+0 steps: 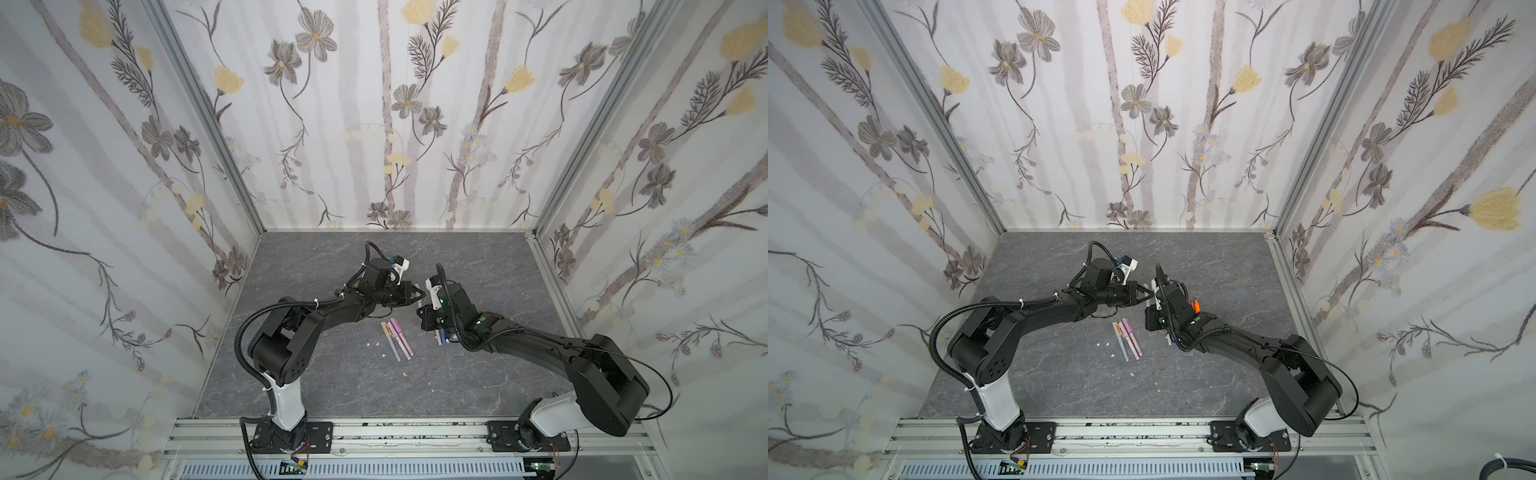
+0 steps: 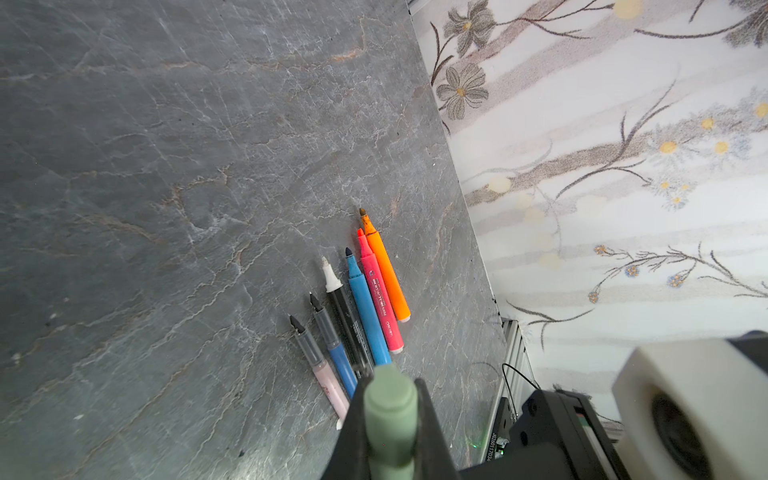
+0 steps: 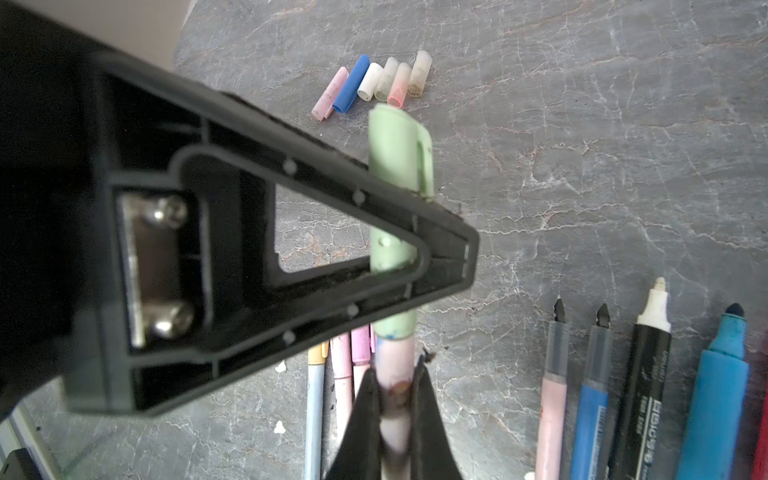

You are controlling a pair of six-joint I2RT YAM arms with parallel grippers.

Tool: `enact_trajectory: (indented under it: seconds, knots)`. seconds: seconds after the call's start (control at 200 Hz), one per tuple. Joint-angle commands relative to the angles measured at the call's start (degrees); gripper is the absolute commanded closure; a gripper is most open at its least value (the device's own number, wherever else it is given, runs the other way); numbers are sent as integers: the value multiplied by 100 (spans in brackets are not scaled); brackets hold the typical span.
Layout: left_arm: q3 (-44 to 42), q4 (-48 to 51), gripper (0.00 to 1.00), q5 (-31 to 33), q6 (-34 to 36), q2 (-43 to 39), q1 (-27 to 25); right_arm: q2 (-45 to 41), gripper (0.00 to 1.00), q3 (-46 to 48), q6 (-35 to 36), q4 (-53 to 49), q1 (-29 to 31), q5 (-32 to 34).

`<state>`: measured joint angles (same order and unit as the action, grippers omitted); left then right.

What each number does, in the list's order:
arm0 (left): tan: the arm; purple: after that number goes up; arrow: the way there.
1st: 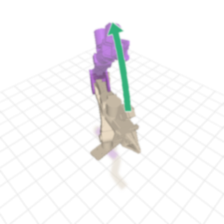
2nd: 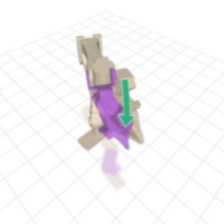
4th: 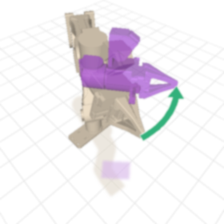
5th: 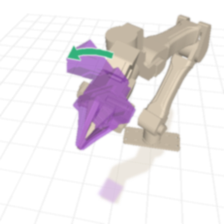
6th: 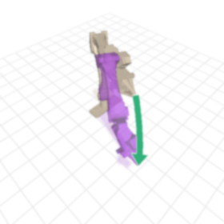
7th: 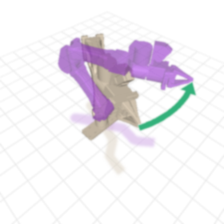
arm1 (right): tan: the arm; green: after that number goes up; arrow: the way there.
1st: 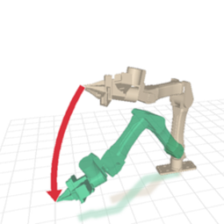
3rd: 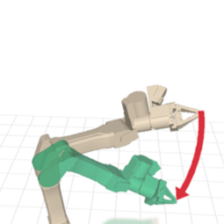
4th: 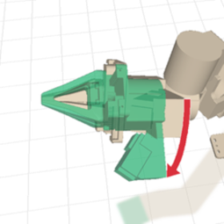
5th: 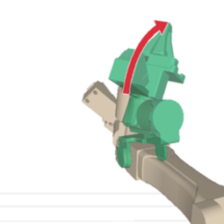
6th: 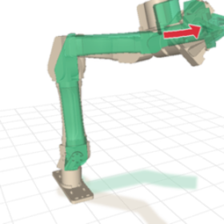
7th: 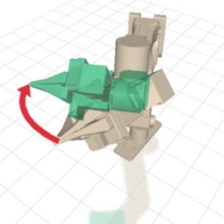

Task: Open the pen caps
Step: 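Pull the green cap off with the left gripper while the right holds the pen, then drop the green cap at the cap row while the right lowers the pen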

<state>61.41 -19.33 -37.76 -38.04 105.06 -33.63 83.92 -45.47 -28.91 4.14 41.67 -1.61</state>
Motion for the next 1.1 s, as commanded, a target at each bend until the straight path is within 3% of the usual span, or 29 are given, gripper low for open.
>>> enact_trajectory:
  seconds: [0.0,0.44,0.804,1.094]
  knots:
    - [186,-61,100,57,68,45,188,-73,100,85,4,63,4,-82]
    - [2030,1070,100,259,626,632,1115,-339,100,780,-236,113,271,-193]
    - [1394,1844,100,757,1278,56,2139,314,100,278,-162,-758,219,717]
    - [869,1942,100,963,1448,-117,2551,1062,100,-402,-20,-1239,116,1133]
